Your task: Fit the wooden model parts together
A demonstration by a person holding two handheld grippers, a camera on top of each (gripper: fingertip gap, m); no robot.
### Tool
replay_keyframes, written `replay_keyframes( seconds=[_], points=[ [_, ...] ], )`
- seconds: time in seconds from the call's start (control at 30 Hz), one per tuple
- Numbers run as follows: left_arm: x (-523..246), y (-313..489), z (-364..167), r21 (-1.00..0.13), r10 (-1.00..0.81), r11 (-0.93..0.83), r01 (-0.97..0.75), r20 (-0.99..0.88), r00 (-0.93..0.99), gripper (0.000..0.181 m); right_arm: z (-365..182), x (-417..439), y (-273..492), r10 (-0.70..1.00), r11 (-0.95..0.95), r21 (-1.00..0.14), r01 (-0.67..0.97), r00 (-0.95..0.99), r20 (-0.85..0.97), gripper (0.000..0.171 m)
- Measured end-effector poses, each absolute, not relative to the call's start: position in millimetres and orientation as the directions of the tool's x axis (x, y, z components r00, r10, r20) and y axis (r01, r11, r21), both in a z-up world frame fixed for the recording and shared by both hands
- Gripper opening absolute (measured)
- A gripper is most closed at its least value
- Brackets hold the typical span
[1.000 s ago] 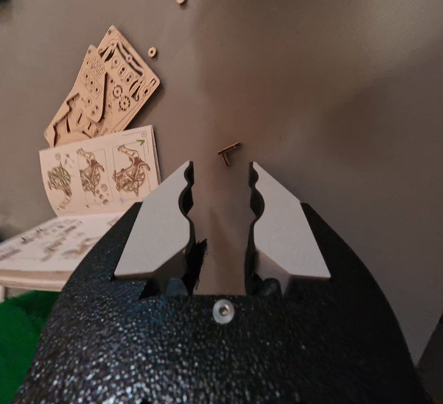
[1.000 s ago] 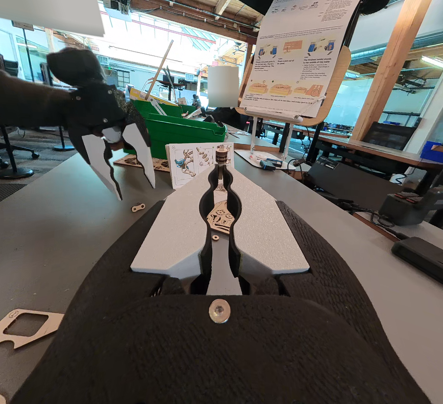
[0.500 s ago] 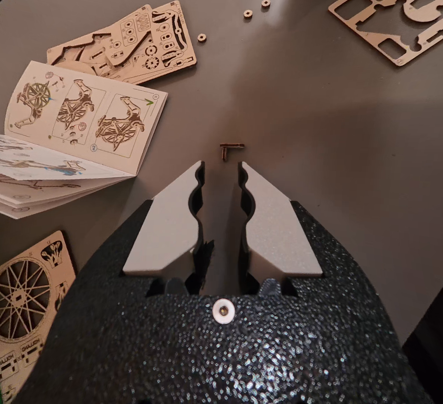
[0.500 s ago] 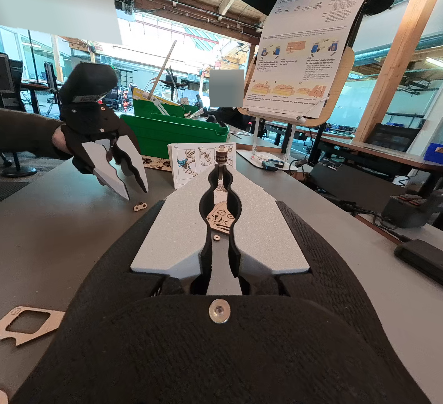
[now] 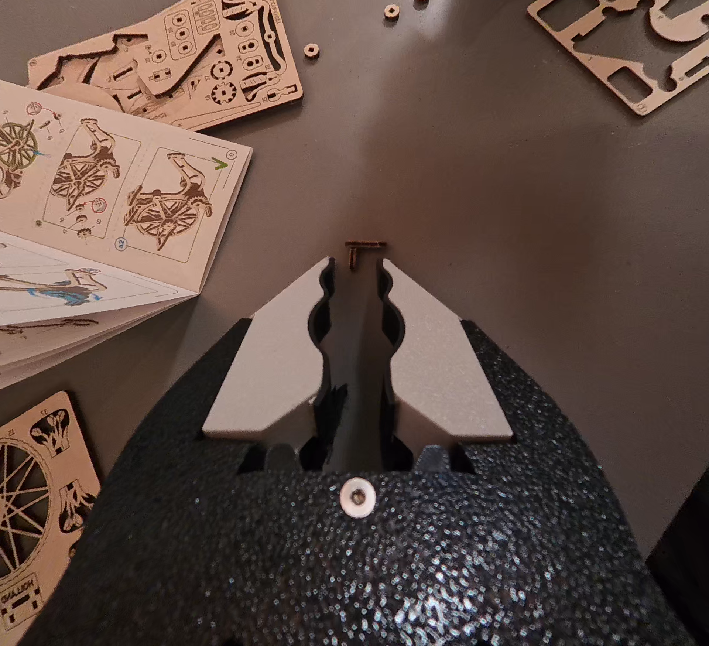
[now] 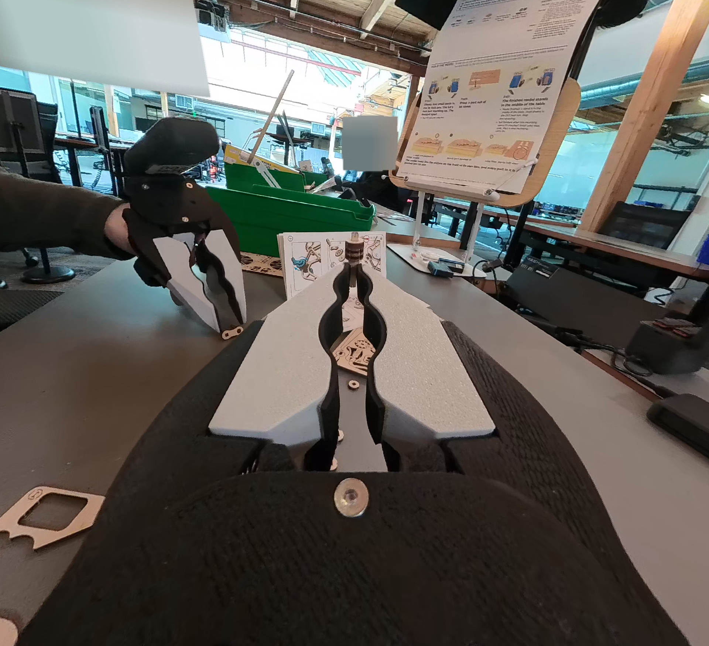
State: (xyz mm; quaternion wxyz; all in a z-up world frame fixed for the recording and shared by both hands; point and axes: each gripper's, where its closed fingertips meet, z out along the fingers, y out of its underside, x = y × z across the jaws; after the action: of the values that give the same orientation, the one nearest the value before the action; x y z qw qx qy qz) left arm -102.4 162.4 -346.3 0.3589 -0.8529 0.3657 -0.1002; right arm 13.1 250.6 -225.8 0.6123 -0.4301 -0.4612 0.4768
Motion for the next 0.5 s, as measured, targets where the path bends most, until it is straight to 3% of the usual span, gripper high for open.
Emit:
replay_keyframes(
  seconds=[0.03,0.33,0.5],
  points=[
    [-103,163,-346,-0.684,-0.695,-0.471,-0.557,-0.102,0.712,0.02,-226,13,251,0.981,0.175,-0.966,-0.189,0.119,0.155,0.001],
    [-115,174,-342,-0.651,-0.691,-0.43,-0.625,-0.208,0.692,0.017,-225,13,250,0.981,0.176,-0.965,-0.192,0.116,0.156,0.001],
    [-130,189,-334,-0.679,-0.585,-0.459,-0.574,-0.255,0.77,0.01,-226,12,250,0.981,0.178,-0.965,-0.19,0.114,0.159,0.001]
  ],
)
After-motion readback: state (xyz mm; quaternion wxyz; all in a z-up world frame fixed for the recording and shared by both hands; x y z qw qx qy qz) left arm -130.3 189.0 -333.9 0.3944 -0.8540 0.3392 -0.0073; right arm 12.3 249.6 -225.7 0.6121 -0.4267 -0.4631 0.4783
